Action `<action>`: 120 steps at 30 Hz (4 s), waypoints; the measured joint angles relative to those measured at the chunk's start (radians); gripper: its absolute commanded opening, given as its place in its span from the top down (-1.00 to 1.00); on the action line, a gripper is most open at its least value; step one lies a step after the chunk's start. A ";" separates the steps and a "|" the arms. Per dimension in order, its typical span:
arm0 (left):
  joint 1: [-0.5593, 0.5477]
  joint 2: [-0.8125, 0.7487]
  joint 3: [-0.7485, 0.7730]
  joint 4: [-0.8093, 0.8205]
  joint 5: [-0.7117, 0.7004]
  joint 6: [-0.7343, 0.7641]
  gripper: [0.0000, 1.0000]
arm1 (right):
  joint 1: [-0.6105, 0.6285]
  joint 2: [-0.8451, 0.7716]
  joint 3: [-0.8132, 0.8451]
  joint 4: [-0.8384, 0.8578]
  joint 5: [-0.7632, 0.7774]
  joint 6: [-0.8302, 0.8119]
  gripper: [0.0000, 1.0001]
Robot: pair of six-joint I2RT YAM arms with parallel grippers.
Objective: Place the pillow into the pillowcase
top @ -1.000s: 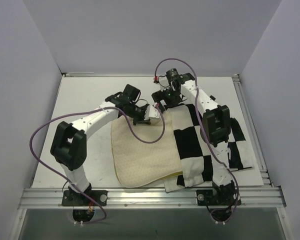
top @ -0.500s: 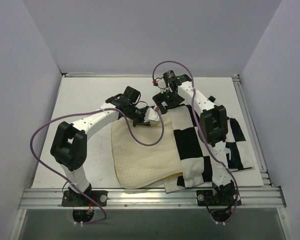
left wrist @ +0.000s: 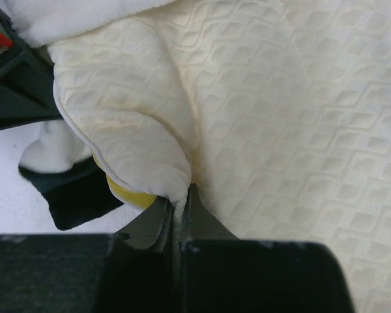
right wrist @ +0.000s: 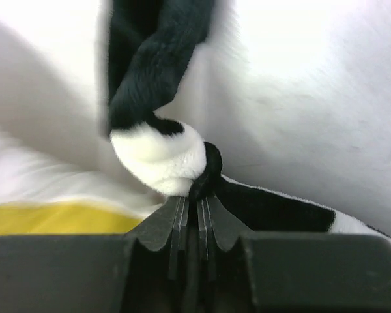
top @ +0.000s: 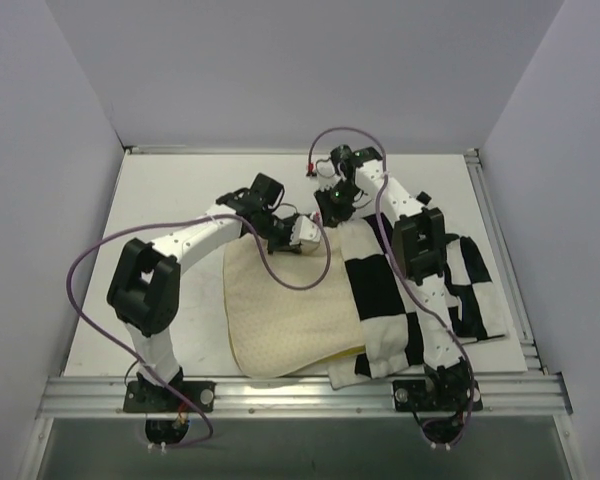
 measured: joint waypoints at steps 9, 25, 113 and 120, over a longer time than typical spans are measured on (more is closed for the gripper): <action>-0.039 0.015 0.026 0.143 -0.027 -0.140 1.00 | 0.009 -0.309 -0.189 0.357 -0.220 0.540 1.00; 0.193 -0.151 -0.306 0.404 -0.051 -0.378 0.07 | 0.066 -0.283 -0.347 0.670 -0.270 0.796 -0.14; -0.238 -0.379 -0.581 0.198 -0.338 -0.535 1.00 | -0.066 -0.369 -0.463 0.128 0.101 0.139 -0.15; -0.227 -0.293 -0.486 0.310 -0.204 -0.853 1.00 | -0.219 -0.715 -0.719 0.373 0.011 0.205 -0.18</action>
